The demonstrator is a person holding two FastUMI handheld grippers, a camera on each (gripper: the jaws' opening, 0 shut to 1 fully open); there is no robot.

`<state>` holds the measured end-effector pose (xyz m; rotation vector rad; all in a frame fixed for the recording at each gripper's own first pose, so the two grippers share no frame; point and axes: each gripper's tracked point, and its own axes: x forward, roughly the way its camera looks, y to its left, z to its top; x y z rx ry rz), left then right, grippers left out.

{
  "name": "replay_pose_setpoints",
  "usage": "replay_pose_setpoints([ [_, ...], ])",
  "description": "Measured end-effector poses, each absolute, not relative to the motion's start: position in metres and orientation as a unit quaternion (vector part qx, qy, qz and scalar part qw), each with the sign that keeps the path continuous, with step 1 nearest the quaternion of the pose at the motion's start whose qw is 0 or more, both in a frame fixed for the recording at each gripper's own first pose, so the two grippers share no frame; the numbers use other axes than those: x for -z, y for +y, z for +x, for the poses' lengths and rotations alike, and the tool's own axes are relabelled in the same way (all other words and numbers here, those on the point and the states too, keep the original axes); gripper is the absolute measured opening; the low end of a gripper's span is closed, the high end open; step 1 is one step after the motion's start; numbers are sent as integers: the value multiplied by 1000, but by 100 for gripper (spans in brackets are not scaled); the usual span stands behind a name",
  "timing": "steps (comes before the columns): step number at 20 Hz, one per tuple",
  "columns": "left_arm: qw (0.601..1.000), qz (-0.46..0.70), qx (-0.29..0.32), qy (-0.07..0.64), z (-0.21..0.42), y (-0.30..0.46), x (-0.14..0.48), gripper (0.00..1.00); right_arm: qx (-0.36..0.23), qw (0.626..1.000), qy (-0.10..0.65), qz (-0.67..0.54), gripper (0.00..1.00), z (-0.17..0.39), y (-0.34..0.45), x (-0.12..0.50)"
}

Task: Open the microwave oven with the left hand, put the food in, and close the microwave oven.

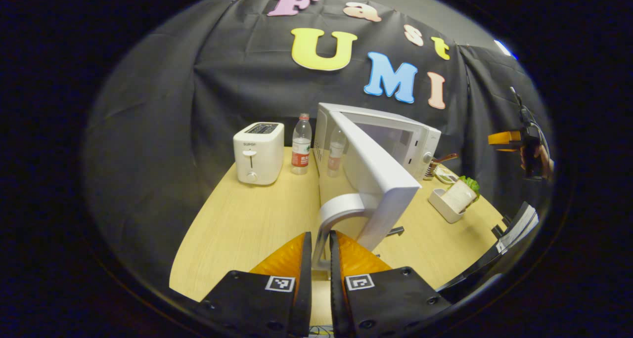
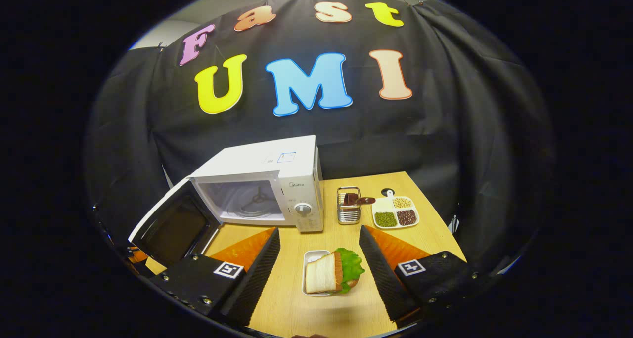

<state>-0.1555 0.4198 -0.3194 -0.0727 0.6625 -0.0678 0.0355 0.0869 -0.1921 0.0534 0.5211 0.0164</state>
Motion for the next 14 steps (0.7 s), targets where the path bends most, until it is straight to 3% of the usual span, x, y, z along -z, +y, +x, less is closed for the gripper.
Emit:
replay_pose_setpoints([
  [3, 956, -31, 5, 291, -167, 407, 274, 15, 3, 956, 292, 26, 97, 34, 68, 224],
  [4, 962, -36, 0, 269, -164, 396, 250, 20, 7, 952, 304, 31, 97, 33, 62, 235],
  [6, 974, -41, -9, 222, -148, 367, 205, 20, 13, 945, 323, 49, 97, 32, 52, 254],
  [7, 980, -33, -10, 198, -138, 350, 184, 29, 13, 941, 333, 62, 97, 31, 49, 262],
  [11, 995, -18, 19, 92, -78, 269, 89, 96, 3, 922, 371, 110, 98, 26, 39, 296],
  [14, 997, -33, 39, 56, -42, 208, 47, 97, -18, 906, 395, 152, 97, 21, 43, 314],
])
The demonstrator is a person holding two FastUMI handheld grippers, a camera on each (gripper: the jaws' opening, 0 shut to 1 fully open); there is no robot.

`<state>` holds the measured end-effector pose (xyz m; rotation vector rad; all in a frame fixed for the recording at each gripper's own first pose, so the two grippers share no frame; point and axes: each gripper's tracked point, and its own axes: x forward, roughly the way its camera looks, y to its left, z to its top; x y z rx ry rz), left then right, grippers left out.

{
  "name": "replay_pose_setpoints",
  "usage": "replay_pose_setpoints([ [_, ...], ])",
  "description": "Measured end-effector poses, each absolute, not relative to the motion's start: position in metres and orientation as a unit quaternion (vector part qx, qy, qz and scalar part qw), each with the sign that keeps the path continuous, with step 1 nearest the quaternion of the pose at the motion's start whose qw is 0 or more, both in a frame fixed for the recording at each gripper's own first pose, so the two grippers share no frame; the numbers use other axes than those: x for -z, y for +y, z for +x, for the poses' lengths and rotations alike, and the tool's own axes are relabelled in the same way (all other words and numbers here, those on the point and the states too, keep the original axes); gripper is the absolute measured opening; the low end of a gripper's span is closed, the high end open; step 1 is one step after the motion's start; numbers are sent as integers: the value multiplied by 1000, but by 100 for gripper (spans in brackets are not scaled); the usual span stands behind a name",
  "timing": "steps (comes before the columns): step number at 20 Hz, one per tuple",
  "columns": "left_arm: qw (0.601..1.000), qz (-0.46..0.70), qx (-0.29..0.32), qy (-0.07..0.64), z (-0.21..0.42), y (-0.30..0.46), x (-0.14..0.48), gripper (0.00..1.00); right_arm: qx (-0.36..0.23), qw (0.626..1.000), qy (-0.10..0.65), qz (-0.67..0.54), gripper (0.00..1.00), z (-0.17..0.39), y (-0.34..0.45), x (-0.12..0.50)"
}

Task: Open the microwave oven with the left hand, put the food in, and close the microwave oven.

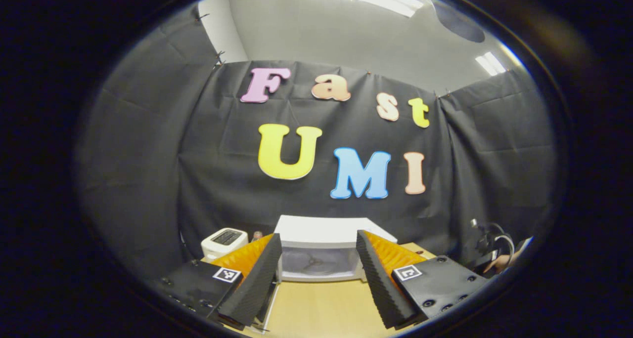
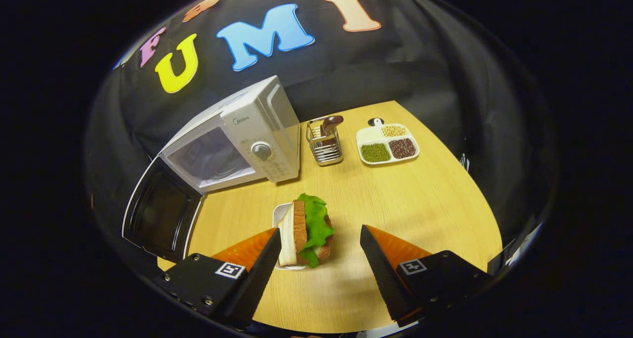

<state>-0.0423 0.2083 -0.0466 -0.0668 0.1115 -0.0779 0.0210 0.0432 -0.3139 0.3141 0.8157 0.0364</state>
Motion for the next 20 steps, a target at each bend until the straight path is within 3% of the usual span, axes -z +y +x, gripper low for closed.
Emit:
replay_pose_setpoints([
  [5, 997, -31, 58, 46, -23, 146, 27, 95, -47, 879, 438, 182, 97, 19, 54, 351],
  [10, 997, -3, 50, 58, -21, 134, 25, 95, -71, 855, 471, 208, 94, 26, 68, 377],
  [12, 997, 4, 41, 63, -21, 133, 27, 95, -80, 850, 466, 234, 72, 31, 72, 372],
  [13, 997, 7, 36, 66, -20, 132, 29, 95, -84, 843, 470, 249, 48, 32, 77, 375],
  [15, 997, 12, 27, 74, -18, 131, 31, 96, -89, 834, 476, 265, 34, 31, 78, 373],
  [16, 997, 12, 24, 77, -16, 129, 32, 96, -98, 829, 477, 274, 23, 32, 82, 374],
  [20, 997, 13, 20, 69, -12, 124, 25, 96, -118, 839, 461, 266, 22, 32, 82, 361],
])
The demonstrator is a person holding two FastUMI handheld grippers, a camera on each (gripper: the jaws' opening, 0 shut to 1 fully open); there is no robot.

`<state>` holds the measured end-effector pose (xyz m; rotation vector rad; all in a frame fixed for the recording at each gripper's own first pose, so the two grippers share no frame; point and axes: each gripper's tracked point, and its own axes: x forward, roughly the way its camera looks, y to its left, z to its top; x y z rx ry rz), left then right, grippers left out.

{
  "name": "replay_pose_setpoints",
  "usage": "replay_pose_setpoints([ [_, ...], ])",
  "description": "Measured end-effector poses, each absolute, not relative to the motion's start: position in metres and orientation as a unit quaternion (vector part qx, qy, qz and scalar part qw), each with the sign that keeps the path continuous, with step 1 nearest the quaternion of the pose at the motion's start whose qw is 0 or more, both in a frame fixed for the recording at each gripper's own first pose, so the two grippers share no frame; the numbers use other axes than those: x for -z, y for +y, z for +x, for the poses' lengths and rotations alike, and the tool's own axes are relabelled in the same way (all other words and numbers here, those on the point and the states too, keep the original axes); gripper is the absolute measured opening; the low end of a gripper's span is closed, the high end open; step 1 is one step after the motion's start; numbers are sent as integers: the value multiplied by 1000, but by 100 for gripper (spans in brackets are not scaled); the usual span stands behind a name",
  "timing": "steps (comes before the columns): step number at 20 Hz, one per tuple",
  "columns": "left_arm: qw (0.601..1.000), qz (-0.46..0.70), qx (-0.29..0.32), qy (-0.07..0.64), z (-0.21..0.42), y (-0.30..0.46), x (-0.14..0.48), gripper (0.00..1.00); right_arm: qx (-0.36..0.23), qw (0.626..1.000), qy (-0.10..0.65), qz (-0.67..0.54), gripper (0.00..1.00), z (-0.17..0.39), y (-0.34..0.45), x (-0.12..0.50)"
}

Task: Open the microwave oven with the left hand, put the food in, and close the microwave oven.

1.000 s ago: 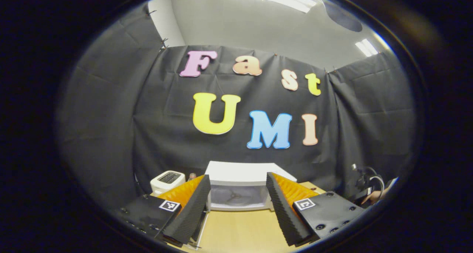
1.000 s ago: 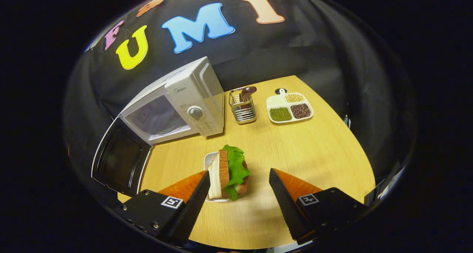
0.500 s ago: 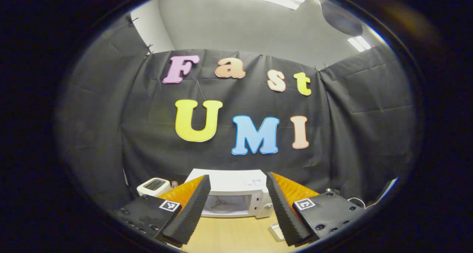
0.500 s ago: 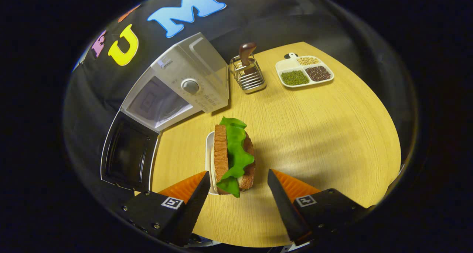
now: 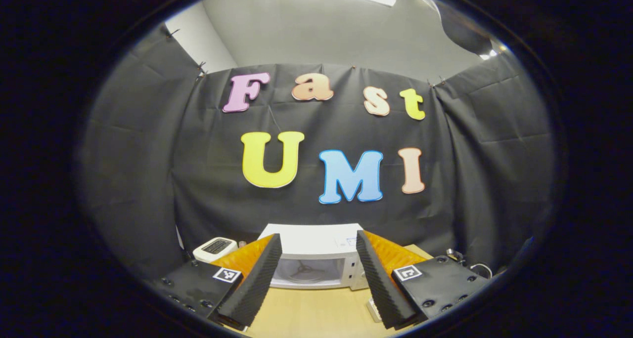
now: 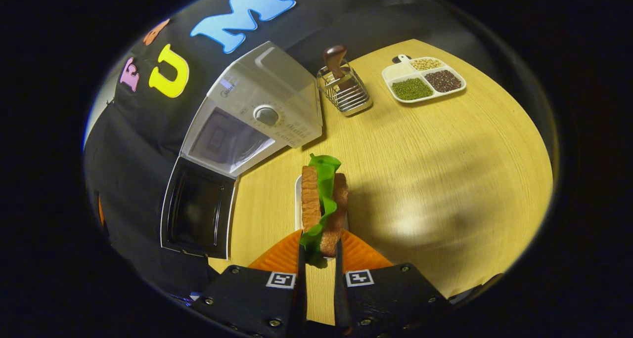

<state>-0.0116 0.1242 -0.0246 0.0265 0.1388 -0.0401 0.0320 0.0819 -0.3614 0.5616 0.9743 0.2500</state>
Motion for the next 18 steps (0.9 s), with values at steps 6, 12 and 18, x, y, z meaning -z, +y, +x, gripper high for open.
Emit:
replay_pose_setpoints([
  [6, 997, 15, 49, 63, -3, 131, 15, 97, -101, 853, 415, 300, 12, 38, 94, 323],
  [12, 996, 6, 71, 56, -5, 176, 11, 97, -110, 863, 358, 340, 12, 39, 145, 274],
  [18, 995, -7, 82, 56, -18, 243, 15, 96, -123, 855, 309, 397, 12, 55, 218, 244],
])
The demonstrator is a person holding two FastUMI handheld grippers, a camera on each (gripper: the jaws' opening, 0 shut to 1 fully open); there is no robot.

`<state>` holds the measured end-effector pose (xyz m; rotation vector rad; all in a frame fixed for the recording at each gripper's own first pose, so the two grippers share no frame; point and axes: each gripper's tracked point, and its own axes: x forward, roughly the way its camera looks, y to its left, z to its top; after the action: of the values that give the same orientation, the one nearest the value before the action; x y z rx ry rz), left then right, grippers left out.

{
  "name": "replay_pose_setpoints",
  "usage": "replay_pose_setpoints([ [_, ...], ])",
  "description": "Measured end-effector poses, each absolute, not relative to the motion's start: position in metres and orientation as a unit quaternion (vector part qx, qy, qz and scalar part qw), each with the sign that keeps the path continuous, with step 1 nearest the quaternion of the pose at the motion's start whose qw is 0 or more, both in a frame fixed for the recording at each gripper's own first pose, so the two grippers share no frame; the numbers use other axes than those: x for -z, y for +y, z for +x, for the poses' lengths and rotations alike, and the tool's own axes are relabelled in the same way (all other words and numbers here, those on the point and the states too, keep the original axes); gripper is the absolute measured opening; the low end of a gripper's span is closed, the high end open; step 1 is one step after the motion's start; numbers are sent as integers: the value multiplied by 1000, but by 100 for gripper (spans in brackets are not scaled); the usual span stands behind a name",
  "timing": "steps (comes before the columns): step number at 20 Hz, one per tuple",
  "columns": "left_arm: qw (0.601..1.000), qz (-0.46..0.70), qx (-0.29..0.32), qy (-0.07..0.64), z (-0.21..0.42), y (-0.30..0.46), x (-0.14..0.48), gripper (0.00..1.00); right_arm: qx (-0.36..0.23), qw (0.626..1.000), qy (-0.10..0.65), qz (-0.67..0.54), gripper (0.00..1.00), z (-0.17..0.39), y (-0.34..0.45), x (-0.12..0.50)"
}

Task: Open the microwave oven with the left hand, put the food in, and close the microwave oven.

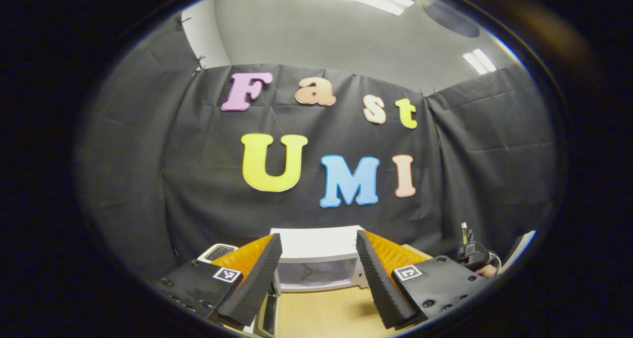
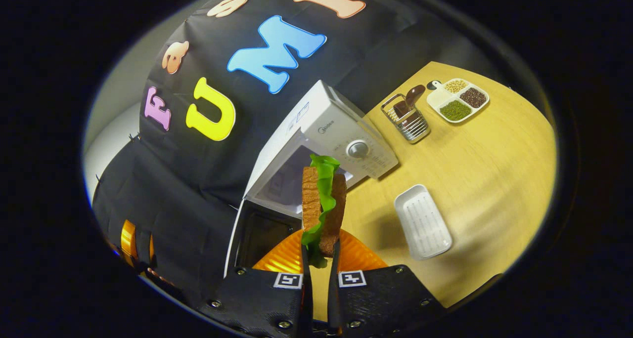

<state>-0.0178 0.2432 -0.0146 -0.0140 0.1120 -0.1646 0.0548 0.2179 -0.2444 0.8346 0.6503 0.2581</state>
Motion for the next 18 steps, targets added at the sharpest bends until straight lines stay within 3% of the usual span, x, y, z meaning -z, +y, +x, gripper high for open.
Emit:
replay_pose_setpoints([
  [10, 998, -11, 43, 44, -41, 349, 2, 96, -118, 801, 254, 529, 12, 125, 302, 228],
  [18, 999, -12, 4, 39, -46, 401, -4, 96, -62, 785, 255, 561, 12, 196, 334, 276],
])
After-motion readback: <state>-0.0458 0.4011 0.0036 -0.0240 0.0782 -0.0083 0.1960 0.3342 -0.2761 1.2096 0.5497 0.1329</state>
